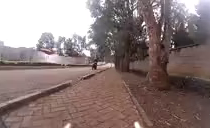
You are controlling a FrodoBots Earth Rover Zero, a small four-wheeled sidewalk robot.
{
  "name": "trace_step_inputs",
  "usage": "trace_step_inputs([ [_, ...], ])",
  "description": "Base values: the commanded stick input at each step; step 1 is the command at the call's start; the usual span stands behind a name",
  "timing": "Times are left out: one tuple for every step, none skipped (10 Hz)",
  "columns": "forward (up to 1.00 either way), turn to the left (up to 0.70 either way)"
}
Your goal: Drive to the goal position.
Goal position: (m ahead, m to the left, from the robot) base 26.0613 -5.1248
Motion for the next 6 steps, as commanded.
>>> trace_step_inputs([
  [0.50, 0.18],
  [0.50, 0.14],
  [0.50, 0.10],
  [0.50, 0.14],
  [0.50, 0.09],
  [0.50, -0.02],
])
